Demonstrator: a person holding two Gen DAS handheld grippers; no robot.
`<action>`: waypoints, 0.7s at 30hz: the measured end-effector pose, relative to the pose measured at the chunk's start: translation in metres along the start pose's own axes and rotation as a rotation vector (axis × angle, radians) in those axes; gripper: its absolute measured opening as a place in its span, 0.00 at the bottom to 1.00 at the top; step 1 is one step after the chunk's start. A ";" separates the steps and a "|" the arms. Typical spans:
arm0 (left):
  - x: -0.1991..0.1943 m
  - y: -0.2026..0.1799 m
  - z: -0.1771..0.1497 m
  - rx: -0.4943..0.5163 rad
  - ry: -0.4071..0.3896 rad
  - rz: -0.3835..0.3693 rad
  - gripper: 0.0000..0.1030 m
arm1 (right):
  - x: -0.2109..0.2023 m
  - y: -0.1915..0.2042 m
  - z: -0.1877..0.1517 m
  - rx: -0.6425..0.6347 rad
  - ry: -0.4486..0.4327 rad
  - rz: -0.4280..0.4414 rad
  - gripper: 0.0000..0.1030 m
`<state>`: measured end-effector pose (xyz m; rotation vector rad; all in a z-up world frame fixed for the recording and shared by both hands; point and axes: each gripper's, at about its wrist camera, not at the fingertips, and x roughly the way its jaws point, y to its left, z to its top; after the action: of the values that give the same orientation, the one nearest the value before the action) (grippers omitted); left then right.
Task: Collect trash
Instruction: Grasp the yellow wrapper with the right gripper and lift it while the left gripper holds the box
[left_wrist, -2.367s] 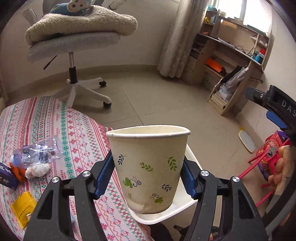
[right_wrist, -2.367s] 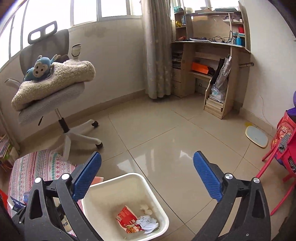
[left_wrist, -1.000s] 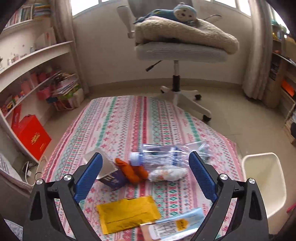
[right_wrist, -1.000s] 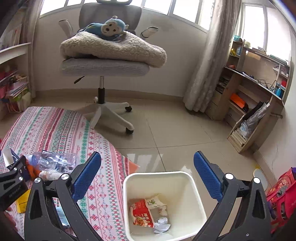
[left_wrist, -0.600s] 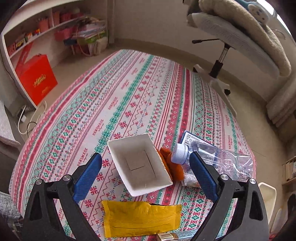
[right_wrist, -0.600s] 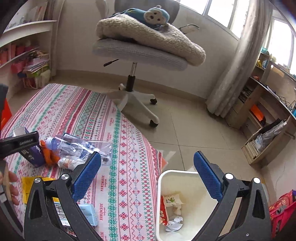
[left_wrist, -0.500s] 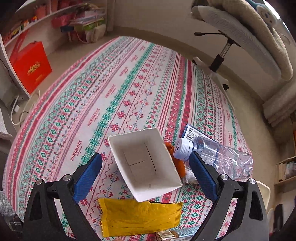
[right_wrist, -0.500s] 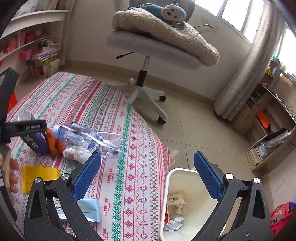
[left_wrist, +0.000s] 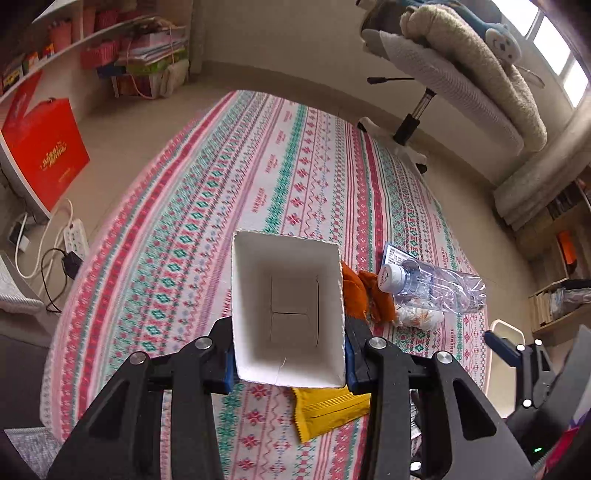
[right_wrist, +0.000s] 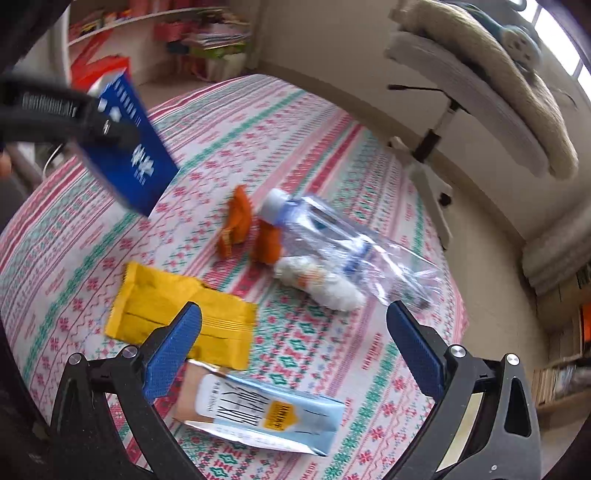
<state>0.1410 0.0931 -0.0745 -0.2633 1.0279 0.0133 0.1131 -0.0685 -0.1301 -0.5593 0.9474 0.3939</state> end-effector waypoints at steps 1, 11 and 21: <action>-0.009 0.006 0.003 0.007 -0.021 0.009 0.39 | 0.004 0.013 0.001 -0.063 0.008 0.018 0.93; -0.045 0.040 0.010 0.003 -0.094 -0.018 0.39 | 0.048 0.064 0.011 -0.257 0.126 0.091 0.93; -0.038 0.044 0.009 -0.004 -0.076 -0.018 0.40 | 0.060 0.021 0.036 0.113 0.170 0.247 0.23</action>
<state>0.1236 0.1417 -0.0472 -0.2740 0.9498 0.0091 0.1568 -0.0252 -0.1695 -0.3770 1.2004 0.5165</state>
